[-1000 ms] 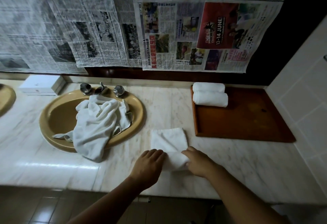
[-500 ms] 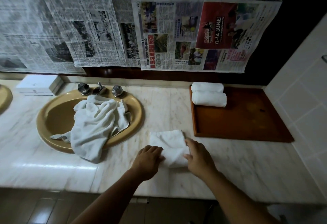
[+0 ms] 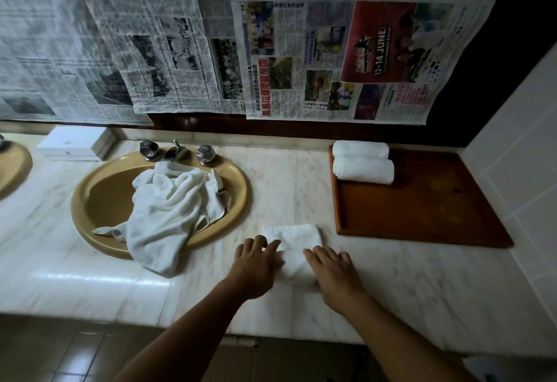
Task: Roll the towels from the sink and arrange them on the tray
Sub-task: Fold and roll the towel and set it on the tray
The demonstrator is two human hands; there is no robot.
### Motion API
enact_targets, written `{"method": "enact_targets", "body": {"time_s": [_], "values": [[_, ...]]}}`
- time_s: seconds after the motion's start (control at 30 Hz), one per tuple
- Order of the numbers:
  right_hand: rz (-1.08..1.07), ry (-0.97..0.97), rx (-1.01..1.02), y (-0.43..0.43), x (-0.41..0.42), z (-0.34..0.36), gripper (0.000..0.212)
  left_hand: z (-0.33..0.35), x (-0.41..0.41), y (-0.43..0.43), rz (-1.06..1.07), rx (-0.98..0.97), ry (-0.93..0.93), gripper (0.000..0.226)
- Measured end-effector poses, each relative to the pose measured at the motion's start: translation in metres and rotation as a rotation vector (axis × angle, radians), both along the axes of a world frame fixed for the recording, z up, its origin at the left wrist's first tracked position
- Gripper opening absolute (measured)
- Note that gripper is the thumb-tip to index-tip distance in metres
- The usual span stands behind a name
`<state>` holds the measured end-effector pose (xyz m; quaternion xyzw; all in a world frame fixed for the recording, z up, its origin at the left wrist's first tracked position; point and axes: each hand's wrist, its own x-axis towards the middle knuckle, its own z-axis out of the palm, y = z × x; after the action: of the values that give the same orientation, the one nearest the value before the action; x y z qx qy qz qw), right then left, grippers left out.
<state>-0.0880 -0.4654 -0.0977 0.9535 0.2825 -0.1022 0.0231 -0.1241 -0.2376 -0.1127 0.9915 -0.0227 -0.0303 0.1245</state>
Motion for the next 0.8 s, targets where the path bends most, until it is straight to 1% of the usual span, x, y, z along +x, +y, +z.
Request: {"method": "enact_targets", "body": {"time_s": [0.03, 0.07, 0.13, 0.2, 0.27, 0.37, 0.43, 0.5, 0.53, 0.6, 0.67, 0.8], "values": [[-0.009, 0.009, 0.0, 0.002, 0.002, 0.002, 0.087, 0.003, -0.005, -0.001, -0.044, 0.001, -0.083, 0.049], [-0.023, 0.027, 0.001, 0.004, 0.004, 0.003, 0.082, 0.005, -0.009, -0.002, -0.097, 0.007, -0.126, 0.047], [-0.044, 0.076, -0.001, 0.006, 0.01, 0.004, 0.076, 0.005, -0.023, -0.004, -0.184, 0.043, -0.162, 0.049], [-0.041, 0.123, -0.014, 0.008, 0.018, 0.009, 0.073, 0.0, -0.036, -0.005, -0.191, 0.09, -0.14, 0.068], [-0.046, 0.187, -0.034, 0.01, 0.026, 0.013, 0.076, -0.009, -0.043, -0.004, -0.176, 0.126, -0.076, 0.088], [-0.084, 0.3, -0.031, 0.009, 0.033, 0.022, 0.078, -0.017, -0.037, -0.009, -0.141, 0.13, -0.028, 0.105], [-0.176, 0.399, 0.053, 0.007, 0.036, 0.025, 0.08, -0.015, -0.026, -0.013, -0.137, 0.143, -0.02, 0.105], [-0.213, 0.428, 0.102, 0.005, 0.036, 0.024, 0.083, -0.012, -0.016, -0.013, -0.148, 0.136, -0.038, 0.095], [-0.194, 0.381, 0.106, 0.004, 0.035, 0.022, 0.086, -0.012, -0.012, -0.011, -0.156, 0.13, -0.051, 0.088], [-0.124, 0.229, 0.114, 0.002, 0.027, 0.013, 0.09, -0.009, -0.005, -0.009, -0.155, 0.129, -0.042, 0.079], [-0.068, 0.093, 0.102, 0.001, 0.019, 0.001, 0.085, -0.004, 0.004, -0.008, -0.139, 0.136, -0.012, 0.078], [-0.071, -0.012, 0.133, 0.004, 0.016, -0.012, 0.076, 0.002, 0.022, -0.007, -0.158, 0.168, 0.034, 0.08]]}}
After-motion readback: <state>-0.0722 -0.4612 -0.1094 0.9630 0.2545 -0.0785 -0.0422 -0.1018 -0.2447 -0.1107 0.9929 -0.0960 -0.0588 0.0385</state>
